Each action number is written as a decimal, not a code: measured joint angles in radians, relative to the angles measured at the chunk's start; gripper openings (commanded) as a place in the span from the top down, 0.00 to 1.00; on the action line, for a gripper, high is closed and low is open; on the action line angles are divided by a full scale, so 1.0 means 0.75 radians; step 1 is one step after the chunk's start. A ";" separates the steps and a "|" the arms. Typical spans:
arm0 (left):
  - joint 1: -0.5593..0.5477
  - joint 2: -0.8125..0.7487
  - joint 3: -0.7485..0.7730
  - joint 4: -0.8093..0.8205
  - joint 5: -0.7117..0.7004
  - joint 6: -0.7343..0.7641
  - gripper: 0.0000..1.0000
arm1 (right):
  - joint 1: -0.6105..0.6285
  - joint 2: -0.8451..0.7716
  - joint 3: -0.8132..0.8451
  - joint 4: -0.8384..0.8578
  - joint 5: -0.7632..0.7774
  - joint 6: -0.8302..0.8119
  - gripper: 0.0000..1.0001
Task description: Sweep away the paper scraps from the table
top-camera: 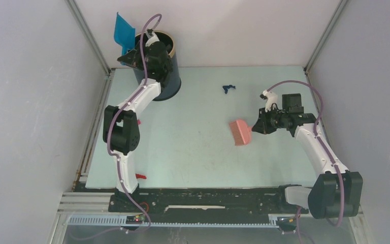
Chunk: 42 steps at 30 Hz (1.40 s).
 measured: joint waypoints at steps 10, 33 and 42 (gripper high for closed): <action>-0.192 -0.211 -0.186 0.064 -0.083 0.012 1.00 | -0.015 -0.001 0.000 -0.001 0.001 0.000 1.00; -0.549 -0.843 -0.918 -0.006 -0.130 -0.309 1.00 | 0.108 0.007 -0.007 0.006 -0.079 -0.002 1.00; -0.665 -0.581 -0.254 -1.260 0.574 -1.516 1.00 | 0.155 0.007 -0.010 0.004 -0.106 -0.015 1.00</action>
